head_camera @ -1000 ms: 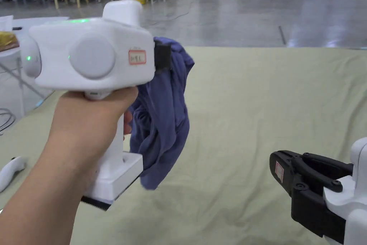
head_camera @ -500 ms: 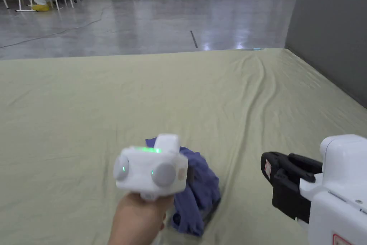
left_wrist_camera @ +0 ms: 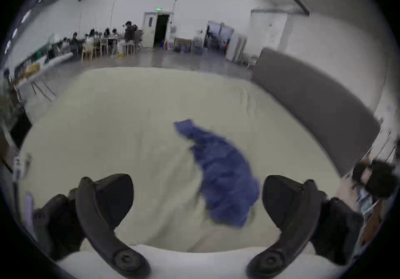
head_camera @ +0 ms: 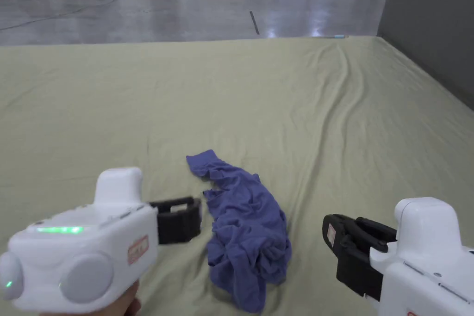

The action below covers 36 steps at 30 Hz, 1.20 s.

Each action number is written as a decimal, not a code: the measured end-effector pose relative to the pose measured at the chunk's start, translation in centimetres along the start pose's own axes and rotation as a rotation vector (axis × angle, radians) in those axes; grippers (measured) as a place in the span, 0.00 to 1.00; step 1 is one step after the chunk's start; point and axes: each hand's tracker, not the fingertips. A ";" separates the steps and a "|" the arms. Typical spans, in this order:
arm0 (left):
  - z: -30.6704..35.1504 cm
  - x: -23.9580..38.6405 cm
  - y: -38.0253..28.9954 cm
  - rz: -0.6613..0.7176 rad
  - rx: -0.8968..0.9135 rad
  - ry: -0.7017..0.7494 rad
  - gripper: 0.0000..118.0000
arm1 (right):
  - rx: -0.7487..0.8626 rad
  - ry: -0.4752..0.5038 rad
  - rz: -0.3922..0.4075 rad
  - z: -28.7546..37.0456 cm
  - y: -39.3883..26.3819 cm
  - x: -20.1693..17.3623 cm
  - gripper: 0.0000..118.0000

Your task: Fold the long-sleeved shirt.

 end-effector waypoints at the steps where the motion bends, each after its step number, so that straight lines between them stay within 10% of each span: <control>1: 0.0 0.0 -1.8 -0.012 -0.032 0.030 0.69 | -0.028 0.006 -0.009 -0.5 -0.7 -0.1 0.06; 2: 0.0 -0.2 -3.1 0.000 -0.063 0.028 0.15 | -0.056 0.013 -0.015 -1.0 -1.3 -0.2 0.06; 3: -0.4 -0.4 -4.4 0.032 -0.116 0.017 0.00 | -0.082 0.016 -0.023 -1.5 -2.0 -0.3 0.06; 10: -7.4 -1.9 -2.8 0.127 -0.171 -0.057 0.00 | -0.180 0.010 -0.056 -4.6 -3.7 -0.9 0.06; 13: -13.4 -1.3 2.3 0.099 -0.135 -0.051 0.47 | -0.189 0.010 -0.058 -5.7 -3.7 -1.2 0.06; 15: -19.1 -0.7 4.9 0.045 -0.240 -0.038 1.00 | -0.202 0.010 -0.063 -6.3 -4.0 -1.4 0.06; 28: -38.1 5.5 6.7 0.029 -0.490 -0.057 0.99 | -0.322 0.008 -0.107 -11.6 -5.5 -1.5 0.06; 30: -37.7 5.1 7.5 -0.088 -0.468 -0.027 0.81 | -0.326 0.006 -0.117 -12.6 -4.9 -1.1 0.06; 32: -35.9 5.0 8.6 -0.138 -0.419 0.027 0.00 | -0.349 0.014 -0.191 -13.8 -4.3 -0.5 0.22; 36: -32.9 3.8 10.7 -0.100 -0.313 -0.030 0.00 | -0.376 -0.026 -0.197 -17.1 -3.9 0.1 0.89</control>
